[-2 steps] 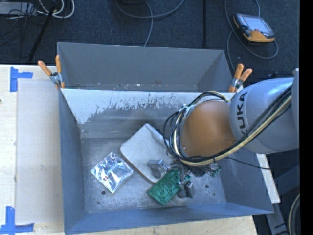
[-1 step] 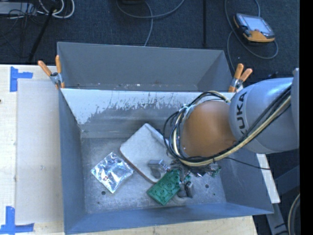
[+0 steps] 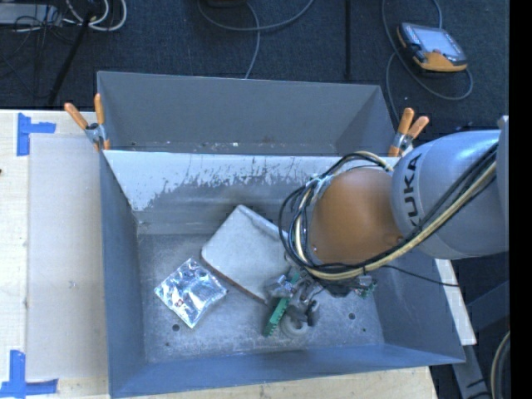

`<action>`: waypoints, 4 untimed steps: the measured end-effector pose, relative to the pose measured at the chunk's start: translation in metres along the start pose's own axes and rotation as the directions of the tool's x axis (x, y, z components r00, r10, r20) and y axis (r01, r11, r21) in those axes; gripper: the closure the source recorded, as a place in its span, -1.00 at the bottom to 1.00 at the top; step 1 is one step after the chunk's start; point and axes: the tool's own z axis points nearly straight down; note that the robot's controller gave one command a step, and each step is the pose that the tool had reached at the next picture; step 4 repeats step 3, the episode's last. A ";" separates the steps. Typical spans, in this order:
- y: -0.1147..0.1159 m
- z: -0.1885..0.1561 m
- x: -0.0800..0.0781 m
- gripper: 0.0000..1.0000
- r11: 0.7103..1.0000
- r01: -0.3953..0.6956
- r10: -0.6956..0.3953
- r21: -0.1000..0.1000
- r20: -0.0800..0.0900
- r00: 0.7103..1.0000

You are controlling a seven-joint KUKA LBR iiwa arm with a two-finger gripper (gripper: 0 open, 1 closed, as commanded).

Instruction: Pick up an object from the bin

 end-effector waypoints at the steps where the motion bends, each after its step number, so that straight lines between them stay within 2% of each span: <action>1: 0.000 -0.011 -0.001 1.00 1.000 -0.004 0.004 -0.002 0.004 1.000; 2: 0.001 -0.021 -0.002 1.00 1.000 -0.006 0.006 -0.003 0.003 1.000; 3: 0.001 -0.069 -0.003 1.00 1.000 -0.011 0.011 -0.001 0.005 1.000; 4: 0.001 -0.069 -0.003 1.00 1.000 -0.011 0.011 -0.001 0.005 1.000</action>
Offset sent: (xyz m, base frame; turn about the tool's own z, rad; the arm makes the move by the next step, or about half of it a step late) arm -0.0002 0.0000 0.0104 0.0000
